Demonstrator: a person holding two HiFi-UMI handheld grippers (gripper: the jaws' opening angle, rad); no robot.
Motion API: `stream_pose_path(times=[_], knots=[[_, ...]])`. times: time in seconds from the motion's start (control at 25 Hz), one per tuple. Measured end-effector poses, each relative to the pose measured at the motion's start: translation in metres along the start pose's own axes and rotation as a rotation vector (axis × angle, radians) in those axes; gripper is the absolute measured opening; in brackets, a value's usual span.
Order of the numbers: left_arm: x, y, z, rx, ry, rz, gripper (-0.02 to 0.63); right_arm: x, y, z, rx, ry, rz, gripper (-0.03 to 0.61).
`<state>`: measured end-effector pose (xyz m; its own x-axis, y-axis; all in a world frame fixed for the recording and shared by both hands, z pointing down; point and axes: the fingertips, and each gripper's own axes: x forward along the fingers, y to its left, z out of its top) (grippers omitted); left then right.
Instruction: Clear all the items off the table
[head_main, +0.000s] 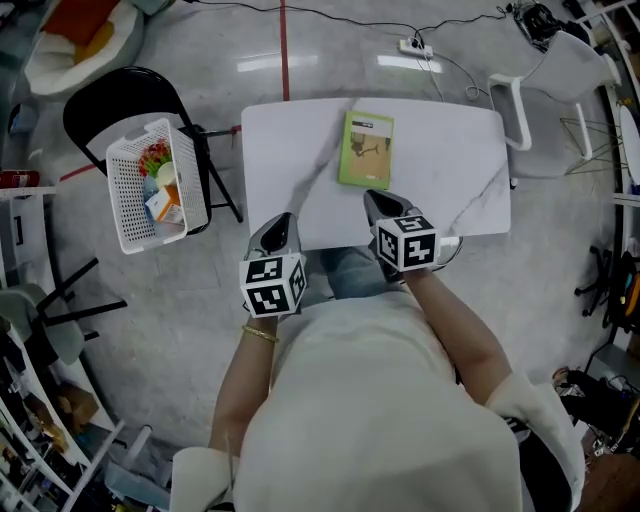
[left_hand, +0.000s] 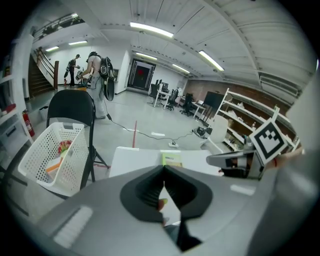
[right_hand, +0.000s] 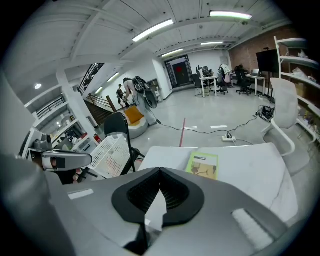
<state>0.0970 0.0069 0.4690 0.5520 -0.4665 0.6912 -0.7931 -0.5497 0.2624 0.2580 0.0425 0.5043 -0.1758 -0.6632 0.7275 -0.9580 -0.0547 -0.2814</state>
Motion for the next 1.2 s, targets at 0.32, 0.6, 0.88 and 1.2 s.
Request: stream_pose_path(times=[0.32,0.6,0.88,1.2], knots=[[0.054,-0.025,-0.001,-0.001,0.044,-0.012,0.009,0.019,-0.054,0.003,0.029,0.027,-0.028,0.011],[0.115,-0.041,-0.012,-0.003,0.101,-0.031,0.009,0.049,-0.104,-0.011,0.042,0.082,-0.058,0.058],[0.174,-0.058,-0.025,0.026,0.167,-0.073,0.009,0.082,-0.148,-0.038,0.078,0.162,-0.074,0.117],[0.235,-0.060,-0.055,0.052,0.257,-0.086,0.011,0.125,-0.179,-0.058,0.097,0.228,-0.058,0.152]])
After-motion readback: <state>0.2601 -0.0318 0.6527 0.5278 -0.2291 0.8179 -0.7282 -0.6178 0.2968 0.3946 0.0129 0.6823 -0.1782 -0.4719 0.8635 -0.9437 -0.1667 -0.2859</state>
